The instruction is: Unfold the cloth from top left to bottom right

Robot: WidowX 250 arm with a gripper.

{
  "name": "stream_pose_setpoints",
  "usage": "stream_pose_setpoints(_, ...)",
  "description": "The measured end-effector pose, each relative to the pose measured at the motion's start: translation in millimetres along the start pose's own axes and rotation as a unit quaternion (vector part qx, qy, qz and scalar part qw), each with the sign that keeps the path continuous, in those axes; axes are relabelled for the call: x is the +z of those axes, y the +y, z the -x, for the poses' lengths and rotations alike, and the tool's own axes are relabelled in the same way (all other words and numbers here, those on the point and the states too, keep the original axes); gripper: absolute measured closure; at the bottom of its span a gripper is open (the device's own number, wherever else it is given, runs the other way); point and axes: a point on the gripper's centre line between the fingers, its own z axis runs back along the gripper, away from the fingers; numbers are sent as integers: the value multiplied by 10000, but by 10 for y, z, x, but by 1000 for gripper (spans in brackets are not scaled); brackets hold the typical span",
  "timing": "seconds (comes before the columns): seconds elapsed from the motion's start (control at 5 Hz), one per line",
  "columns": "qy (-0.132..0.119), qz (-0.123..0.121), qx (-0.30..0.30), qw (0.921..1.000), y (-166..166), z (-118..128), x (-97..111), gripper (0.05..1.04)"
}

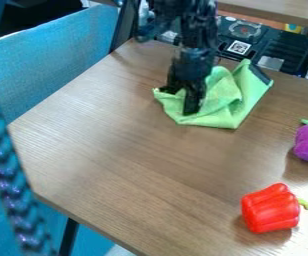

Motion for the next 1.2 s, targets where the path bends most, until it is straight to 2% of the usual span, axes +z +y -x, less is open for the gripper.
stream_pose_setpoints(0.4,56,-144,52,9999,187,699,21,83)
stream_pose_setpoints(0.8,-10,-194,191,9996,362,1154,134,83)
stream_pose_setpoints(1.0,-170,-135,163,9996,364,1161,267,83)
stream_pose_setpoints(1.2,-715,-142,99,9973,327,1104,716,83)
